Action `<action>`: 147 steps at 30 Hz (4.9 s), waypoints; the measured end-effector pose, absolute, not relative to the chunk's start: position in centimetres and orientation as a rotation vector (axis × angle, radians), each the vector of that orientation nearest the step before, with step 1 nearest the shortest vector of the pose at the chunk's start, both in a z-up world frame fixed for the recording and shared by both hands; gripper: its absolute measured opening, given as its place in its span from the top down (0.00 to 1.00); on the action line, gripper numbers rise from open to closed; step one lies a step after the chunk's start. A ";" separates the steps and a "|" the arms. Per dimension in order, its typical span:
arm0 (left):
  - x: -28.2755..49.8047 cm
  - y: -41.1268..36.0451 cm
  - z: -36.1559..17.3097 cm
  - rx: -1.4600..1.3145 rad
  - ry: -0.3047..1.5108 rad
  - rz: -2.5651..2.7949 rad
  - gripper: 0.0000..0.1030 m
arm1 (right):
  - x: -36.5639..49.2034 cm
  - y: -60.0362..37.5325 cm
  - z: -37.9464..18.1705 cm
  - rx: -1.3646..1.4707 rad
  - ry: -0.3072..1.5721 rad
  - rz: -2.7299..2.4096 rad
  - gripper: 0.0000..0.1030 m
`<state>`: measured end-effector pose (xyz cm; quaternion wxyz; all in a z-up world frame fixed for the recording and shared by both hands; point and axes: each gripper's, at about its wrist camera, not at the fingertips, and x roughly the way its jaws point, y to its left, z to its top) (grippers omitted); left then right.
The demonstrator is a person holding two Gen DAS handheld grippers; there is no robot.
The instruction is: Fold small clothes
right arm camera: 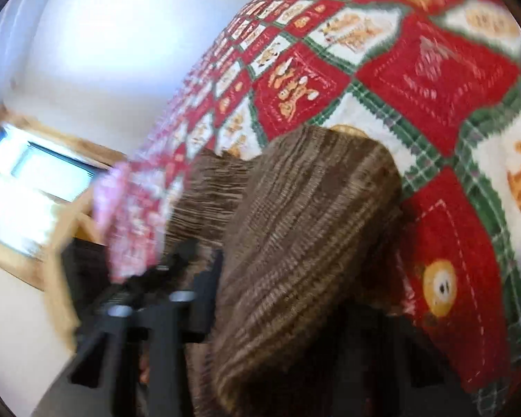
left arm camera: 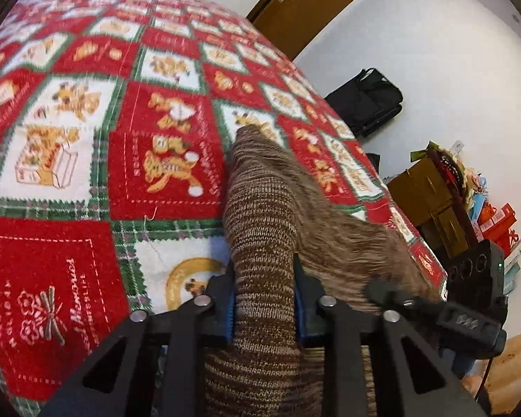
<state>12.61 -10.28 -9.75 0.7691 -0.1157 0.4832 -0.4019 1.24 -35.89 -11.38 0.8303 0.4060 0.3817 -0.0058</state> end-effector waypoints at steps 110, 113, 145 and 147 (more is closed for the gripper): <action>-13.9 -4.3 2.2 0.260 0.427 -0.476 0.26 | -25.9 -21.9 5.5 0.203 0.280 -0.742 0.06; -14.0 -4.3 2.1 0.260 0.430 -0.481 0.26 | -25.8 -22.0 5.3 0.216 0.282 -0.740 0.06; -14.8 -4.9 1.9 0.290 0.424 -0.493 0.25 | -26.4 -22.5 5.7 0.241 0.277 -0.750 0.05; -14.8 -4.9 1.9 0.291 0.424 -0.490 0.25 | -26.3 -22.5 5.7 0.242 0.277 -0.750 0.05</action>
